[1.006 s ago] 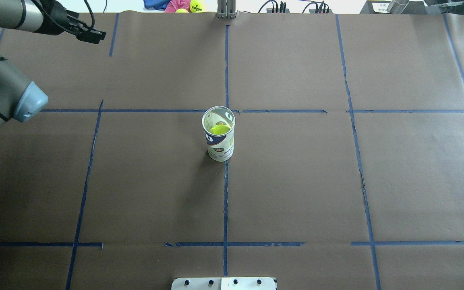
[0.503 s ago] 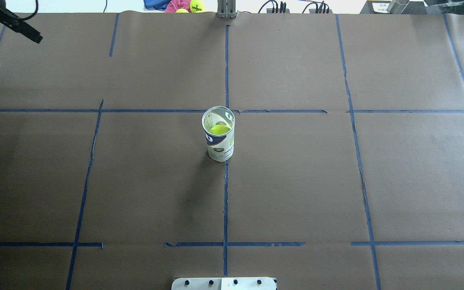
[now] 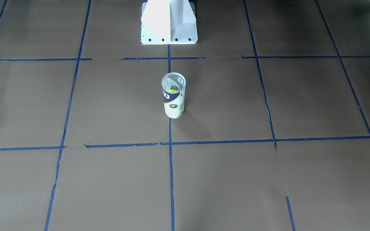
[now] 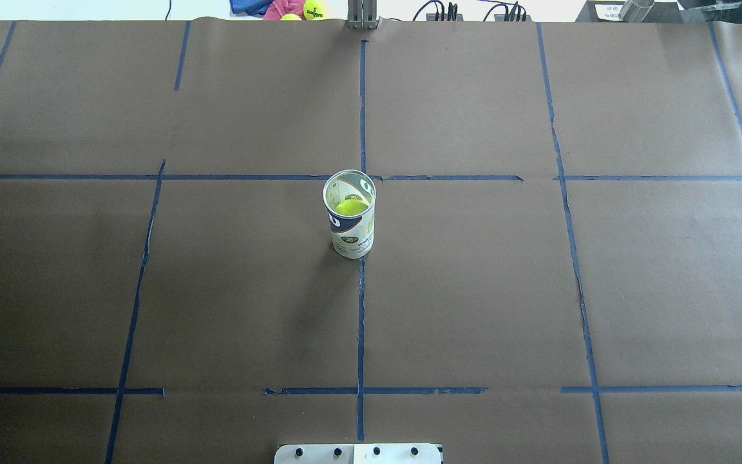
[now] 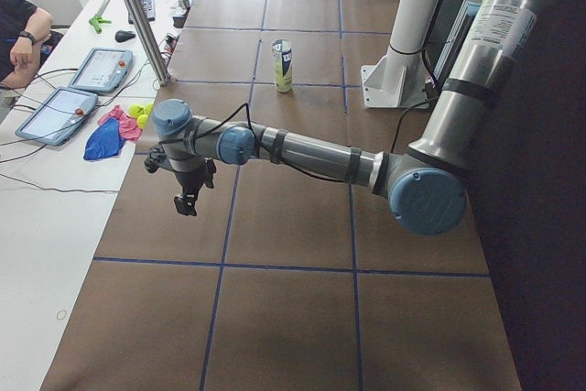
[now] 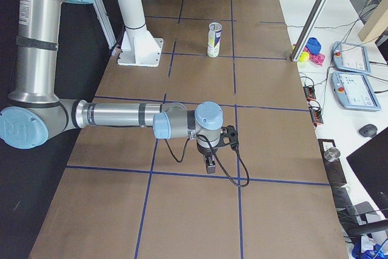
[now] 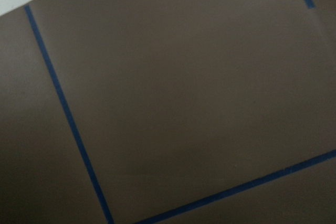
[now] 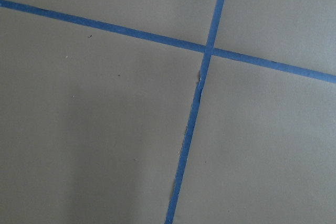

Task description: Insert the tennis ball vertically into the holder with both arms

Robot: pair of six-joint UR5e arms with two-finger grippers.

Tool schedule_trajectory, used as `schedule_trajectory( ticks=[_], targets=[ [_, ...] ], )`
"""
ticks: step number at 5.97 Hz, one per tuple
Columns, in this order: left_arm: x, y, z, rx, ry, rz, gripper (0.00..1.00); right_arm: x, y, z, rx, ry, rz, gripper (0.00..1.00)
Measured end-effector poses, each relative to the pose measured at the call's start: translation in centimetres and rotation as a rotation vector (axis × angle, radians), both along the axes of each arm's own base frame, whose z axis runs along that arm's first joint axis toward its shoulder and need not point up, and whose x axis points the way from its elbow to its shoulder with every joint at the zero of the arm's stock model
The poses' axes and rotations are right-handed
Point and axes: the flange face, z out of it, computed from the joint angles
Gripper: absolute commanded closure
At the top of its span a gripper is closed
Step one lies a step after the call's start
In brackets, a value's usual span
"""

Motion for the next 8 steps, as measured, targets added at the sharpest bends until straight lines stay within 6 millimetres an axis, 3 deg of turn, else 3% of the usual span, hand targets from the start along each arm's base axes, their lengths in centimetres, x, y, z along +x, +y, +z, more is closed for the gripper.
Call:
schedule_trajectory(
  ticks=[1,2,3,5,8],
  targets=[
    [-2.7,3.3,4.1,-0.079,0.013,-0.039,0.00,0.0,-0.1,-0.1,0.000,-0.001,-0.001,0.00],
    [-4.6,6.0,7.0,-0.132,0.017,-0.072,0.00,0.0,-0.1,-0.1,0.005,0.001,-0.005,0.00],
    [-6.1,7.2,8.1,-0.155,0.019,-0.101,0.00,0.0,0.0,0.0,0.012,0.003,-0.011,0.00],
    [-7.4,8.5,9.2,-0.172,0.014,-0.125,0.00,0.1,0.3,0.2,0.014,0.006,-0.014,0.00],
    [-7.4,8.6,6.8,-0.121,0.012,-0.124,0.00,0.1,1.5,1.4,-0.019,0.009,-0.009,0.00]
  ],
)
